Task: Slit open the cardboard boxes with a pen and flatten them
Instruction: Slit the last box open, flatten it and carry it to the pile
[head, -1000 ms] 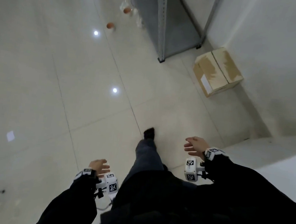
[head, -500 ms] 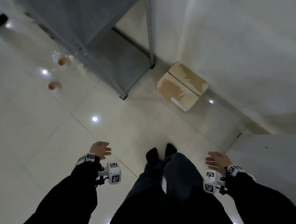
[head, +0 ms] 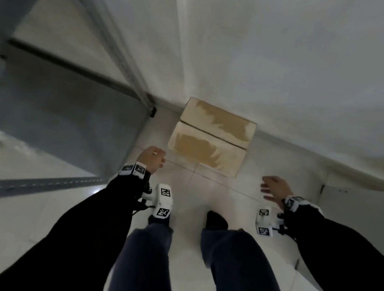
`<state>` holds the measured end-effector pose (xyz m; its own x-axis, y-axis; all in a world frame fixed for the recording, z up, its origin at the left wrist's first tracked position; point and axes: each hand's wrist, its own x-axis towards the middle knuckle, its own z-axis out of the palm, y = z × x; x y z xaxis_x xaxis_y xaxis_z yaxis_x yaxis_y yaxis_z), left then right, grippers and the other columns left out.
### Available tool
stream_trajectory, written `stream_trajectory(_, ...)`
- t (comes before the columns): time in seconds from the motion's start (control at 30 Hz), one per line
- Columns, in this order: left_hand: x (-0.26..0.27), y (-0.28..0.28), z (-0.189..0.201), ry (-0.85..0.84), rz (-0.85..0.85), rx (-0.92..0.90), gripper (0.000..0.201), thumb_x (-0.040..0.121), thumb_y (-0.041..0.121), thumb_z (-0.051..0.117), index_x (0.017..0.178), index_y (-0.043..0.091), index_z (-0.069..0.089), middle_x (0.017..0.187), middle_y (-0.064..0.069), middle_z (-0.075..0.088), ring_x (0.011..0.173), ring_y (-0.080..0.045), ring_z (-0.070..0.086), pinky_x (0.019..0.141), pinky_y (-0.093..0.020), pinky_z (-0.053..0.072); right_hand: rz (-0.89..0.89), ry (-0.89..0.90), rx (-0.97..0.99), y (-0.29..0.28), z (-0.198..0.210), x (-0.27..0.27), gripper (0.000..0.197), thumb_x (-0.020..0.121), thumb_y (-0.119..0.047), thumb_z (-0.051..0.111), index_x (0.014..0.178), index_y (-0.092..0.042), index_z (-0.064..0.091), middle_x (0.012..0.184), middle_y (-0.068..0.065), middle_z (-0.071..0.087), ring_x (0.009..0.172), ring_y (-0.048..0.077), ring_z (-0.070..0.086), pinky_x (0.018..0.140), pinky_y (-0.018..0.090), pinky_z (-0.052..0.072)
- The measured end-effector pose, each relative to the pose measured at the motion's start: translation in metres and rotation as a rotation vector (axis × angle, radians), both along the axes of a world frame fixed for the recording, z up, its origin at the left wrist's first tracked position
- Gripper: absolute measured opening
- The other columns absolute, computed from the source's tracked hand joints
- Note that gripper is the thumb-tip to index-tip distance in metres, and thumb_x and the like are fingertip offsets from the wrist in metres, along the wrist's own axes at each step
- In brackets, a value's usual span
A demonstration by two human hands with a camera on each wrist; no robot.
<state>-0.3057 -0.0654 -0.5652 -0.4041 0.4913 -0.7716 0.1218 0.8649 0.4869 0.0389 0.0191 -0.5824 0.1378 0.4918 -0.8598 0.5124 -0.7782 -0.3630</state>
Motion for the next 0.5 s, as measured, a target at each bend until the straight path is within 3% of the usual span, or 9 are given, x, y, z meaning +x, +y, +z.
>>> stream_trajectory(0.07,-0.008,0.030,-0.054,0.062,-0.094,0.011,0.033,0.093,0.032,0.056,0.113,0.006,0.058,0.107,-0.016,0.065,0.102,-0.033,0.062,0.081,-0.034,0.046,-0.020,-0.028,0.021,0.023,-0.052,-0.019,0.048,0.093,-0.032,0.055,0.133,-0.008,0.044,0.126,0.018,0.053,0.106,0.031,0.054,0.079,0.038,0.045)
stream_trajectory(0.13,-0.015,0.056,-0.101,0.103,-0.165,-0.004,0.072,0.081,0.061,0.058,0.131,0.010,0.050,0.131,-0.013,0.056,0.119,-0.031,0.054,0.099,-0.038,0.043,-0.023,-0.047,0.017,0.041,-0.099,-0.034,0.067,0.091,-0.040,0.057,0.145,-0.015,0.027,0.146,0.015,0.036,0.127,0.034,0.041,0.094,0.044,0.041)
stream_trajectory(0.2,-0.021,0.083,-0.143,0.126,-0.162,0.006,0.109,0.063,0.083,0.053,0.145,0.015,0.032,0.147,-0.009,0.039,0.132,-0.028,0.041,0.109,-0.042,0.034,-0.044,-0.019,0.046,0.056,-0.147,-0.044,0.086,0.088,-0.048,0.057,0.151,-0.015,0.008,0.155,0.011,0.019,0.138,0.033,0.028,0.107,0.047,0.031)
stream_trajectory(0.27,-0.027,0.107,-0.183,0.126,-0.138,0.048,0.108,0.068,0.079,0.057,0.149,0.016,0.024,0.154,-0.008,0.030,0.138,-0.027,0.034,0.112,-0.041,0.030,-0.096,0.003,0.069,0.067,-0.193,-0.048,0.100,0.082,-0.060,0.057,0.152,-0.018,-0.002,0.158,0.009,0.011,0.141,0.034,0.023,0.110,0.052,0.027)
stream_trajectory(0.33,-0.033,0.124,-0.219,0.126,-0.140,0.071,0.094,0.079,0.069,0.056,0.150,0.016,0.025,0.154,-0.008,0.031,0.138,-0.027,0.035,0.111,-0.038,0.030,-0.148,0.042,0.037,0.071,-0.232,-0.051,0.105,0.075,-0.073,0.053,0.151,-0.027,-0.004,0.155,0.005,0.018,0.139,0.035,0.027,0.104,0.054,0.030)
stream_trajectory(0.43,-0.034,0.132,-0.249,0.125,-0.159,0.110,0.078,0.084,0.066,0.053,0.143,0.015,0.042,0.145,-0.009,0.046,0.131,-0.028,0.044,0.106,-0.034,0.035,-0.210,0.159,0.043,0.072,-0.282,-0.046,0.120,0.050,-0.095,0.047,0.148,-0.032,0.022,0.144,0.001,0.041,0.126,0.029,0.047,0.103,0.049,0.037)
stream_trajectory(0.5,-0.029,0.126,-0.243,0.121,-0.125,0.106,0.070,0.081,0.066,0.057,0.130,0.016,0.057,0.132,-0.009,0.058,0.121,-0.028,0.054,0.102,-0.034,0.041,-0.194,0.199,0.081,0.068,-0.316,-0.025,0.116,0.046,-0.097,0.049,0.139,-0.029,0.040,0.139,0.005,0.051,0.120,0.028,0.054,0.105,0.049,0.039)
